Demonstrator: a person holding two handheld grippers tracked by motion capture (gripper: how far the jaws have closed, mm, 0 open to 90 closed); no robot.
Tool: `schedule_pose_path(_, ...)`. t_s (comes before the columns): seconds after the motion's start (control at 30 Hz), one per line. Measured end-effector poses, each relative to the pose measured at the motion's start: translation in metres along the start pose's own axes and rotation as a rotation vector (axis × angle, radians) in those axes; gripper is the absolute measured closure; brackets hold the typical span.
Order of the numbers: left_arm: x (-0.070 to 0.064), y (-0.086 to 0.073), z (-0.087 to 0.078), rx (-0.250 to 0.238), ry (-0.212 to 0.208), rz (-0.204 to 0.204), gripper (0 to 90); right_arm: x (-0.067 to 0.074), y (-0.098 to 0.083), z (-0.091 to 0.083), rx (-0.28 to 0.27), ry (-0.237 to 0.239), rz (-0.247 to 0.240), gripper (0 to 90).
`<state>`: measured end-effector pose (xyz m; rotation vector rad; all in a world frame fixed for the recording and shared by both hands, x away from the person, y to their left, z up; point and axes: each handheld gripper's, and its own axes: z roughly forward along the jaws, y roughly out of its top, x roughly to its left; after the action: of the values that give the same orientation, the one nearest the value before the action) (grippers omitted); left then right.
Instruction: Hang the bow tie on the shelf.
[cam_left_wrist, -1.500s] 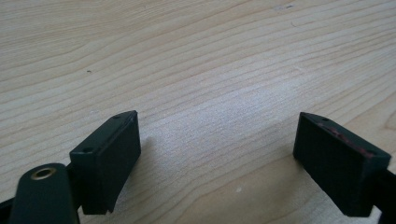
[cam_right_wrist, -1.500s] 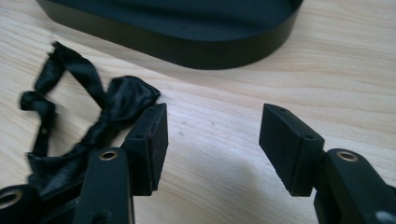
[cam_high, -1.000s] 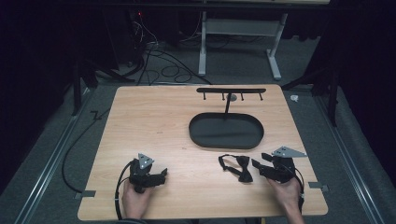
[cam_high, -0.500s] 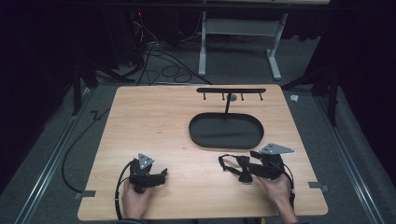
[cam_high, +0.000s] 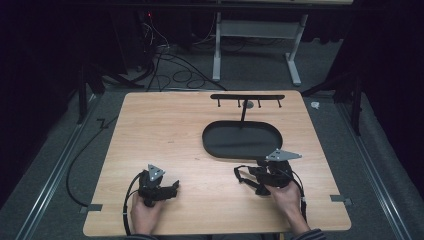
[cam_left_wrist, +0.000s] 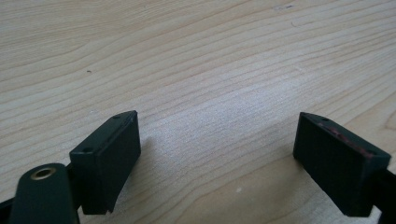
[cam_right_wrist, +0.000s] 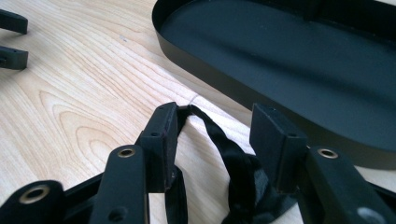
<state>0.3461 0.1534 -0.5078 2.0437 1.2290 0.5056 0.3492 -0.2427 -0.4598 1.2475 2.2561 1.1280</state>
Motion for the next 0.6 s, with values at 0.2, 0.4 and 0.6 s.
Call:
schedule_pose_path(0.2,0.0,0.0,0.0,0.0,0.0,0.0,15.3,0.004,0.006,0.009,0.013,0.008,-0.013,55.0)
schedule_pose_path(0.4,0.0,0.0,0.0,0.0,0.0,0.0,15.3,0.004,0.012,0.016,0.032,0.012,-0.027,55.3)
schedule_pose_path(0.6,0.0,0.0,0.0,0.0,0.0,0.0,15.3,0.006,0.017,0.027,0.052,0.024,-0.028,56.7)
